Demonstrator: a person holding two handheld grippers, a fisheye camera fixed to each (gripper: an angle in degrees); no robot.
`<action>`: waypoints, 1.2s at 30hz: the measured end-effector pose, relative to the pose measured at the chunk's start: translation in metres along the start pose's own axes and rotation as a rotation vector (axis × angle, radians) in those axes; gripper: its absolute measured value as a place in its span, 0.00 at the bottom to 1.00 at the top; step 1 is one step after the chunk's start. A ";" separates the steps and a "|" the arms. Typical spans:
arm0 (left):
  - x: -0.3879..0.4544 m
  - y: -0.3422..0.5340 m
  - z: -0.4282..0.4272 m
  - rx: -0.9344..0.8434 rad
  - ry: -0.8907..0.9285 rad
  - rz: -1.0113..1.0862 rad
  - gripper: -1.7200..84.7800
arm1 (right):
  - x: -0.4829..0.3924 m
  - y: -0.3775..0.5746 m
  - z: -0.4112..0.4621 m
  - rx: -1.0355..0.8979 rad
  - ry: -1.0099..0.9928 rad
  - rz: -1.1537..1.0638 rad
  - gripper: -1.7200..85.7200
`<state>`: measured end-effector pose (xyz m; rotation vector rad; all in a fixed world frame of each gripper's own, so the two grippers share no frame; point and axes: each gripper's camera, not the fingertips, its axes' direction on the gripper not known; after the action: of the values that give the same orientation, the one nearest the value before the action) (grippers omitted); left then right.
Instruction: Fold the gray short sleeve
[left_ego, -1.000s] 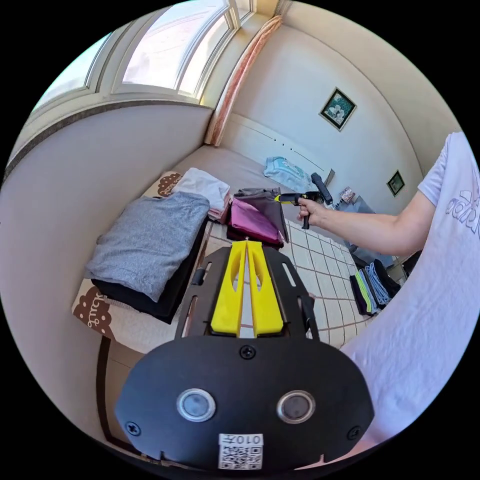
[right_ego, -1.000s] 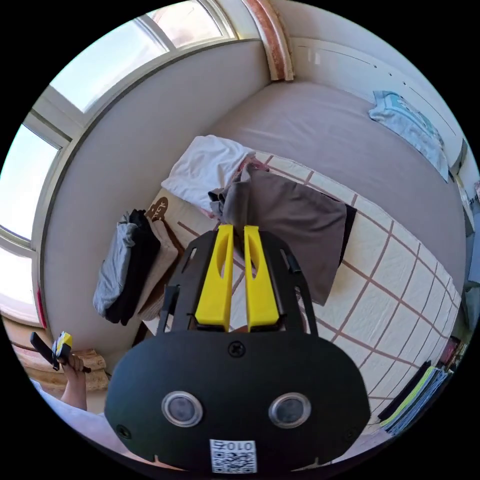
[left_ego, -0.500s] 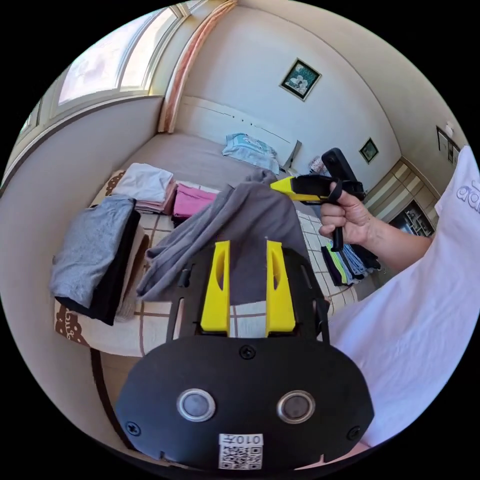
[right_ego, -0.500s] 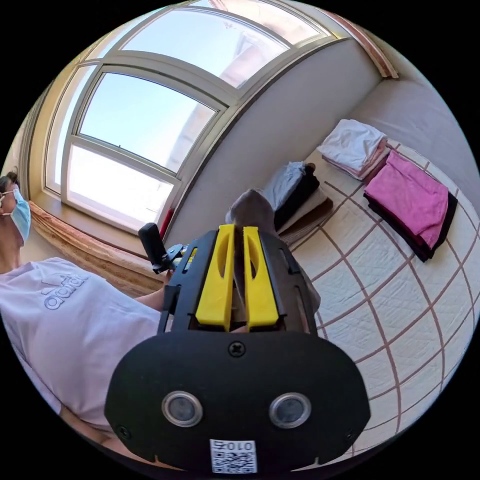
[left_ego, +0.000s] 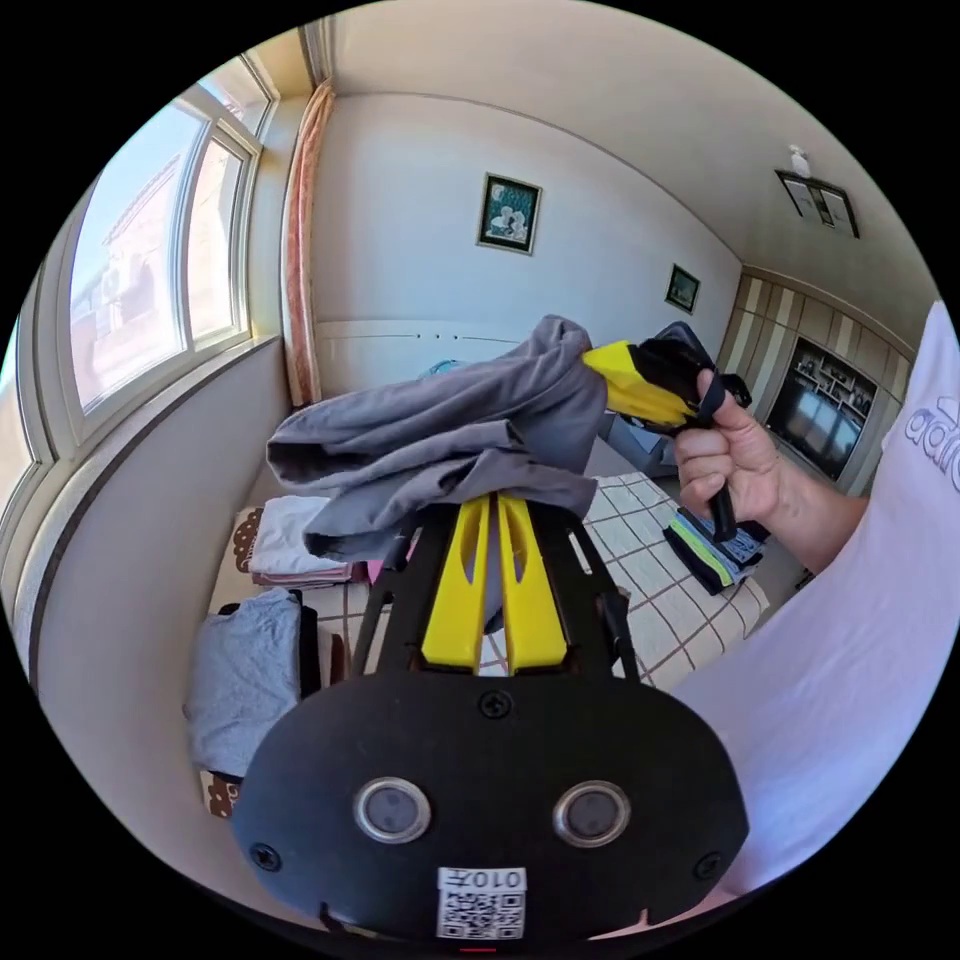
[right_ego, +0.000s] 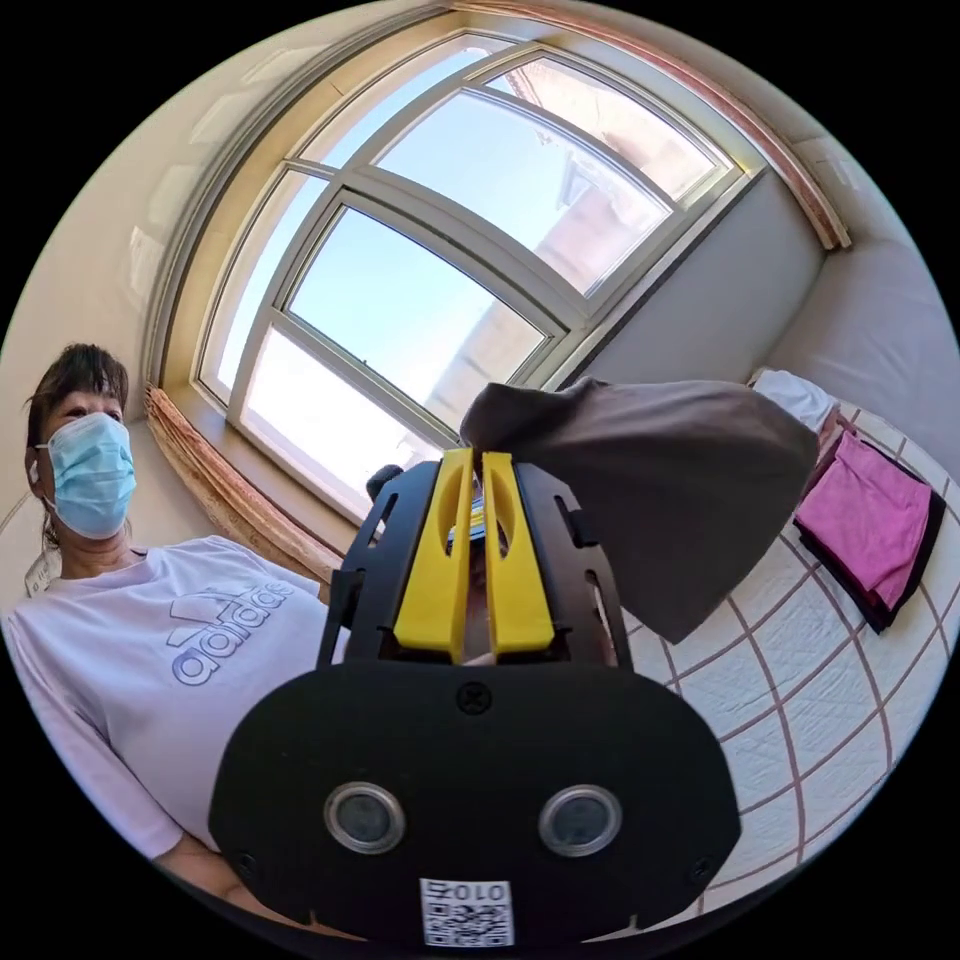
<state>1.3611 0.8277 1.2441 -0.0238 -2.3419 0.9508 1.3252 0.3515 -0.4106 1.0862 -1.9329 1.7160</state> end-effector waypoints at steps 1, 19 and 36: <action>0.000 -0.001 -0.001 0.014 0.021 -0.001 0.02 | -0.001 0.012 -0.014 0.032 -0.039 -0.008 0.06; -0.038 0.070 0.022 -0.051 0.243 -0.261 0.02 | -0.126 0.092 -0.215 0.424 0.127 -0.320 0.06; 0.067 -0.042 0.043 0.042 0.205 0.025 0.12 | -0.190 0.108 -0.144 0.250 0.060 -0.445 0.06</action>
<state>1.2913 0.7849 1.2825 -0.1280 -2.1382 0.9622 1.3379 0.5460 -0.5853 1.4074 -1.3318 1.7308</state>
